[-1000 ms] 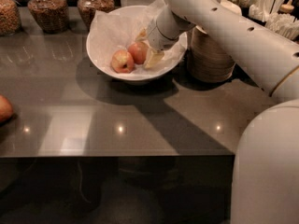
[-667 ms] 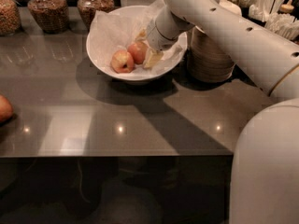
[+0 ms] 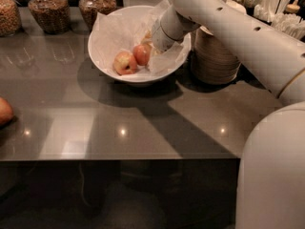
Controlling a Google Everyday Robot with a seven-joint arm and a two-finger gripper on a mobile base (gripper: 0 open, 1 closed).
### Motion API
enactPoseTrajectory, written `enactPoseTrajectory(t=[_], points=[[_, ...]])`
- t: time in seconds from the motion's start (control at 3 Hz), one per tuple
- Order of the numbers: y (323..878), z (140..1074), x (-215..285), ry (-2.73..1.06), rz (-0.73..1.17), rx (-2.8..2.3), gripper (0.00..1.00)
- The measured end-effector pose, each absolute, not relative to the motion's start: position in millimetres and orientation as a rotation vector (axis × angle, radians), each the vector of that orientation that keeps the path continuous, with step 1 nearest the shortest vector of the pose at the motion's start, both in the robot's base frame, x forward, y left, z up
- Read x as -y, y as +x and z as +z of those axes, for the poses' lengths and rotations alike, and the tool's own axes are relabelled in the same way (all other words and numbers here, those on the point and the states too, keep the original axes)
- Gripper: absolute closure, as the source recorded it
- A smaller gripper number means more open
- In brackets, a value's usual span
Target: Pick apple from white bowl
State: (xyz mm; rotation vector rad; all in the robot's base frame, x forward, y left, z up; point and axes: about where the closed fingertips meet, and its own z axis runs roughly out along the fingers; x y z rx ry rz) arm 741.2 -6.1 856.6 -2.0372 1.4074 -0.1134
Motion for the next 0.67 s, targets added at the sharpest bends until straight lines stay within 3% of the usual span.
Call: enactPoseTrajectory(t=[0.67], points=[[722,901,21,-1.933,-0.097,-1.410,1.00]])
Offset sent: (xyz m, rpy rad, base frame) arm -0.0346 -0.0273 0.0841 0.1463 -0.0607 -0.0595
